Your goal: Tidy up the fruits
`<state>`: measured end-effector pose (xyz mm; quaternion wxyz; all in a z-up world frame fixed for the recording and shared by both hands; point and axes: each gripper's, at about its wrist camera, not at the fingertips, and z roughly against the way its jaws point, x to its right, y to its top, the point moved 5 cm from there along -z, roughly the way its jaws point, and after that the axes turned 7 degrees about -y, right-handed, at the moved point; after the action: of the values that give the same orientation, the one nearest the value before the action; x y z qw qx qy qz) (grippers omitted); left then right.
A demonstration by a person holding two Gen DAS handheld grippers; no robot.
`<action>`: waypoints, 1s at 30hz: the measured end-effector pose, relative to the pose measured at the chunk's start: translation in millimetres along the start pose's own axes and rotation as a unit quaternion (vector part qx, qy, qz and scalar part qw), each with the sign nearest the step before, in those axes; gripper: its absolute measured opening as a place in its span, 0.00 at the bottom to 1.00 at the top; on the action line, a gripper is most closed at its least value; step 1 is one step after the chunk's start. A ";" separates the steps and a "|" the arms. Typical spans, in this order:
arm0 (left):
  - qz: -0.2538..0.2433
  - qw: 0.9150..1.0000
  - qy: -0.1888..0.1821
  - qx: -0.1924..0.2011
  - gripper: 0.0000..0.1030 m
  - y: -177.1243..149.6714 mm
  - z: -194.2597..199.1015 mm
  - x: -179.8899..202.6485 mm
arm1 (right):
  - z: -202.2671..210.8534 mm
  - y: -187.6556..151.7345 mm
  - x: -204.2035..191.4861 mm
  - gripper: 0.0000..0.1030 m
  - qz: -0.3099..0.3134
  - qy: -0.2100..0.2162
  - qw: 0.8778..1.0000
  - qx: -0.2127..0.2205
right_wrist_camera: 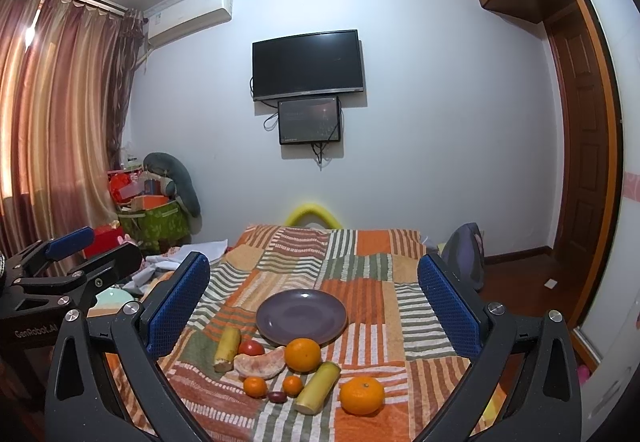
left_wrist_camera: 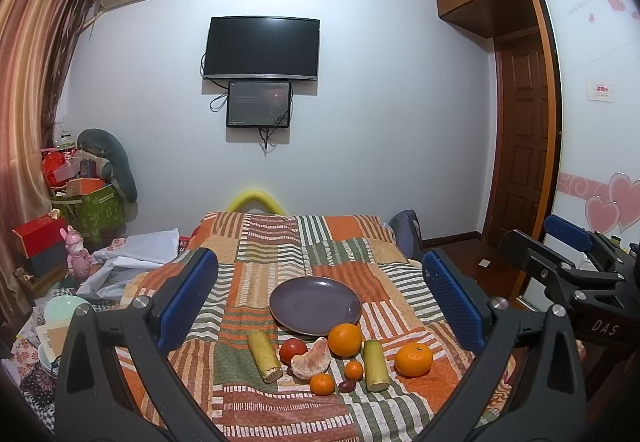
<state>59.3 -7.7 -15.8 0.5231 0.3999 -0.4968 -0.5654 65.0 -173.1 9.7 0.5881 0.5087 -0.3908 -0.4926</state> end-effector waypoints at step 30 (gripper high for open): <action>0.001 1.000 0.004 -0.018 1.00 -6.0 -11.8 -10.1 | -15.2 -8.8 3.6 1.00 0.001 -0.004 1.000 -0.018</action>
<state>71.0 0.4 -24.7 0.5330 0.3919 -0.4849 -0.5720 78.8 -173.3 -1.8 0.5965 0.4953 -0.3847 -0.5009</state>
